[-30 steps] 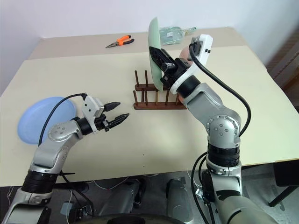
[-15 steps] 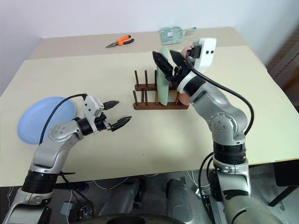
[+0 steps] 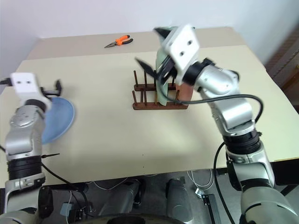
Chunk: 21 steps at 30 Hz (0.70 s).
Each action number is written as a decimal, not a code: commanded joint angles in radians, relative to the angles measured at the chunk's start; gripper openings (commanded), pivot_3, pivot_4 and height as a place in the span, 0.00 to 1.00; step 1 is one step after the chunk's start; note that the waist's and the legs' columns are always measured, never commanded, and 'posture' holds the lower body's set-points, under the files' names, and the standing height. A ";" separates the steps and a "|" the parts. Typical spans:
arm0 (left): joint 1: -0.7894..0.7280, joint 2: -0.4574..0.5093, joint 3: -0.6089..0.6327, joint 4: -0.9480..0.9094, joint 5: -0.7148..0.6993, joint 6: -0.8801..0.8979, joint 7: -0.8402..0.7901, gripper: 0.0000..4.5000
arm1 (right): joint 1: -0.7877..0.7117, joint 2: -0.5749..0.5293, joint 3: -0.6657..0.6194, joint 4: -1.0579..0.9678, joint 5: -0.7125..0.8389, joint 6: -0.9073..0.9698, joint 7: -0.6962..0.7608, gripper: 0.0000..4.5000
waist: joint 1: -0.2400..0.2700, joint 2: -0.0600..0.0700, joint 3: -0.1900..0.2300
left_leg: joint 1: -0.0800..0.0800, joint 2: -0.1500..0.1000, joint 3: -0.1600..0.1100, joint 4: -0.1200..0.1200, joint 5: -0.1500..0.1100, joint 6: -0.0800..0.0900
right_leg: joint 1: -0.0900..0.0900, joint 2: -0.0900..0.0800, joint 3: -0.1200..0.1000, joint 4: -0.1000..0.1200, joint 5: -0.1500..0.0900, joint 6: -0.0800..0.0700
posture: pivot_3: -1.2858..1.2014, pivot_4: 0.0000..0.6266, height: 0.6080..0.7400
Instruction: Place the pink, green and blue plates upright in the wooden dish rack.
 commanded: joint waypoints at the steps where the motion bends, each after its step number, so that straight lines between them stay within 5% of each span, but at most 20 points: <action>1: 0.010 0.000 0.148 -0.033 -0.050 0.104 0.070 1.00 | 0.008 0.036 0.033 -0.008 -0.059 -0.055 0.034 0.99 | -0.001 -0.001 0.000 | 0.000 0.000 0.000 0.000 0.000 0.000 | 0.000 0.000 0.000 0.000 0.000 0.000 | 0.52 0.24 0.85; 6: 0.114 -0.057 0.256 -0.176 -0.238 0.303 -0.017 1.00 | 0.023 0.102 0.057 0.021 -0.083 -0.077 0.075 0.99 | 0.000 -0.001 0.000 | 0.000 0.000 0.000 0.003 0.000 0.000 | 0.001 0.001 0.000 0.000 0.001 0.000 | 0.52 0.24 0.85; 13: 0.140 -0.199 0.474 -0.271 -0.410 0.485 0.117 1.00 | 0.053 0.130 0.047 0.026 -0.107 -0.090 0.104 0.99 | -0.002 -0.004 -0.001 | 0.000 0.000 -0.003 0.007 -0.002 -0.003 | 0.001 0.003 -0.002 0.000 0.001 0.000 | 0.52 0.24 0.85; 21: 0.164 -0.203 0.381 -0.279 -0.420 0.474 0.104 0.12 | 0.058 0.155 0.043 0.034 -0.138 -0.096 0.105 1.00 | 0.001 -0.004 -0.001 | 0.001 0.000 -0.002 0.007 -0.002 -0.004 | 0.001 0.003 -0.002 0.001 0.002 0.000 | 0.52 0.24 0.85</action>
